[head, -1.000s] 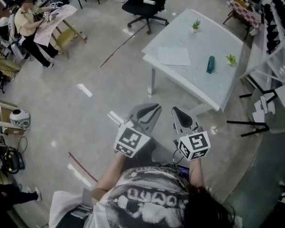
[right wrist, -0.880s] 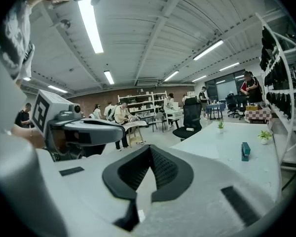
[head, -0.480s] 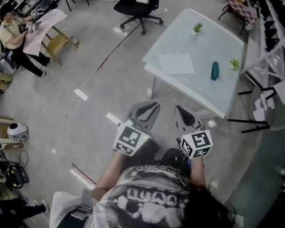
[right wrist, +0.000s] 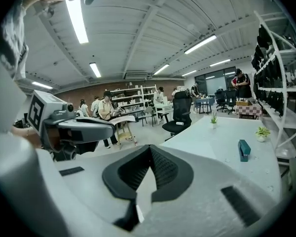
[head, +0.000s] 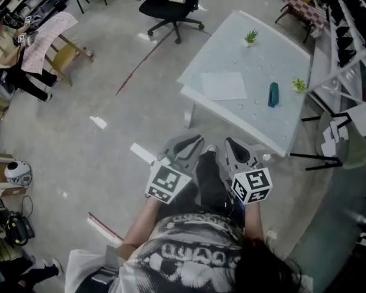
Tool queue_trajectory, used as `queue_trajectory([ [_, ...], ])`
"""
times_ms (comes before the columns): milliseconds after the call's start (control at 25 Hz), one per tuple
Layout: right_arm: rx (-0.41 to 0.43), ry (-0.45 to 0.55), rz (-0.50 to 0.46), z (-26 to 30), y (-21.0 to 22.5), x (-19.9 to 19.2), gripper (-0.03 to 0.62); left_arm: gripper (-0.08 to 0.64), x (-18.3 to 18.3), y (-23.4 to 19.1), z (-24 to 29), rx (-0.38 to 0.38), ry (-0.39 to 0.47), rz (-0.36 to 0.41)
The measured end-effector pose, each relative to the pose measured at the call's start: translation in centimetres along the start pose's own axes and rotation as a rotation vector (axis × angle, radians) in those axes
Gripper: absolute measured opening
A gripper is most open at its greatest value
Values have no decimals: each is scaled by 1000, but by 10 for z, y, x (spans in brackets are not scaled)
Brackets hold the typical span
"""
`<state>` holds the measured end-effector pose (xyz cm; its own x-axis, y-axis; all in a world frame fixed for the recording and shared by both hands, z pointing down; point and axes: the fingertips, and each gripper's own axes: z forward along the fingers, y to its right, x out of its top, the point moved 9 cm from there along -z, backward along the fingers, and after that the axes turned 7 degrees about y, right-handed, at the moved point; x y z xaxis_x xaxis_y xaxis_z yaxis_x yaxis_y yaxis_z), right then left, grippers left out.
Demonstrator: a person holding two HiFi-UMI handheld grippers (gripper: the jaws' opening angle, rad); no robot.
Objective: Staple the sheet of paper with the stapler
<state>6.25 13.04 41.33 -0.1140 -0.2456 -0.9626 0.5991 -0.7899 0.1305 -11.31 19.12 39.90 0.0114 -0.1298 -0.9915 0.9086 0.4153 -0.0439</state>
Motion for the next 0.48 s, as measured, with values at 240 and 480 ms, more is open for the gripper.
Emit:
queue_trajectory([
  [240, 7, -10, 1, 34, 40, 0, -8, 25, -6, -23, 15, 75, -16, -9],
  [480, -34, 5, 6, 79, 115, 15, -8, 25, 4, -56, 65, 108, -32, 15],
])
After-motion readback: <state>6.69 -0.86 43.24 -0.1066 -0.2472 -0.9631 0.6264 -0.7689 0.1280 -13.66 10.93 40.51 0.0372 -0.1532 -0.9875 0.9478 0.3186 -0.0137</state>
